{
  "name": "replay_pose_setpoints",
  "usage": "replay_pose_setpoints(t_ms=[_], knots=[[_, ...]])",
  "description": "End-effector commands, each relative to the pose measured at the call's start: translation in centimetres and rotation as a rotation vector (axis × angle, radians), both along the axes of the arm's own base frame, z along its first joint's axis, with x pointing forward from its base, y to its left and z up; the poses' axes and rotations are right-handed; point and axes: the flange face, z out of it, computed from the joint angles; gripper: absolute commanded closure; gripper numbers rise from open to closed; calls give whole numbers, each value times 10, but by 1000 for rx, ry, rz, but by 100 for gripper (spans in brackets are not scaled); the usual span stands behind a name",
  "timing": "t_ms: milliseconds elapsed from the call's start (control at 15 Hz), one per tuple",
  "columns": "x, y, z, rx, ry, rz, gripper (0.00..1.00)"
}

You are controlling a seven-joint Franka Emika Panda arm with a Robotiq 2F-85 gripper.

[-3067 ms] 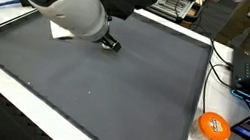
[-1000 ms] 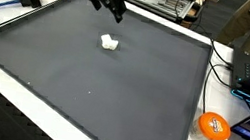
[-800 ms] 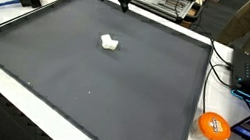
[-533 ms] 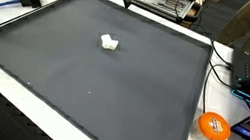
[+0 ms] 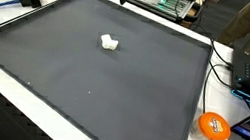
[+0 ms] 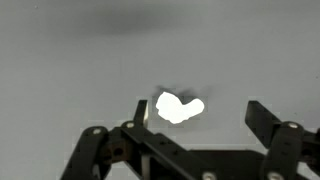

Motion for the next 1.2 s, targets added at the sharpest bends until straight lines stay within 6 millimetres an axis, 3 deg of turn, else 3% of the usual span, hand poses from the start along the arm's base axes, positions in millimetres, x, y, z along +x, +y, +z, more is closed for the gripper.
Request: replay_pose_setpoints(t_ms=[0, 133, 400, 800, 1000, 1067, 1133], knots=[[-38, -14, 17, 16, -190, -44, 0], [-52, -16, 22, 39, -308, -66, 0], [-97, -18, 21, 74, -437, -48, 0], [-186, -25, -8, 92, -547, 90, 0], [-233, -37, -13, 73, -653, 40, 0], [-225, -42, 0, 69, -704, 6, 0], [-203, -48, 20, 64, -748, -7, 0]])
